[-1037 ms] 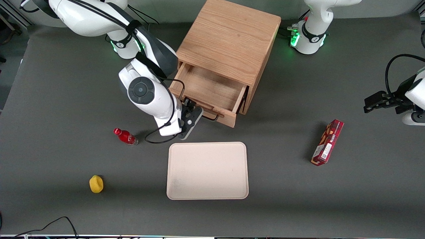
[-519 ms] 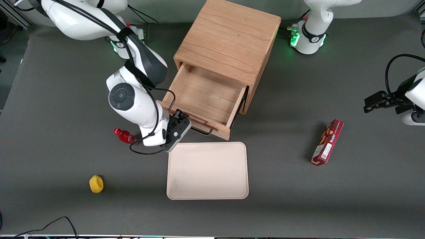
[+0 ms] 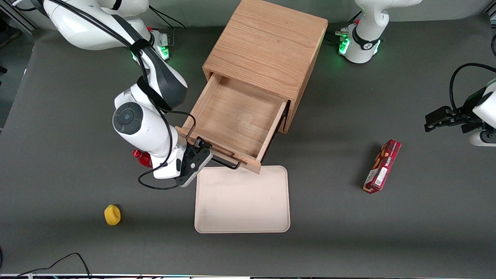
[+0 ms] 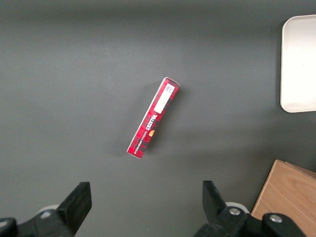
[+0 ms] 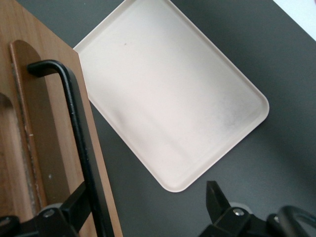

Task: Open upper drawer

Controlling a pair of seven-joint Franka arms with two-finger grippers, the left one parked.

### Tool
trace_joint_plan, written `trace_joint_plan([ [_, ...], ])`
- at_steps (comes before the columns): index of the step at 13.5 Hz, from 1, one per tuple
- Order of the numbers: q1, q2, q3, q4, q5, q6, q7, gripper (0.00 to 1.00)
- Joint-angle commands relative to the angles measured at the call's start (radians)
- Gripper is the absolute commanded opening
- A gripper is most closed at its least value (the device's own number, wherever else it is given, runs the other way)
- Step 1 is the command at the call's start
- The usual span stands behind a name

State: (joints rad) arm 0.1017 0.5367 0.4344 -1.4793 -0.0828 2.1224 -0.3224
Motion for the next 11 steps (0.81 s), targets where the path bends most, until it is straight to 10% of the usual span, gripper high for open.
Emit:
trace_joint_plan([
  [1,-0.011,-0.009,-0.013,0.002,-0.011,0.020,-0.029,1.00],
  [4,-0.014,-0.011,-0.014,0.007,0.018,0.030,-0.026,1.00],
  [11,-0.054,-0.094,-0.020,0.053,0.384,-0.025,-0.011,1.00],
])
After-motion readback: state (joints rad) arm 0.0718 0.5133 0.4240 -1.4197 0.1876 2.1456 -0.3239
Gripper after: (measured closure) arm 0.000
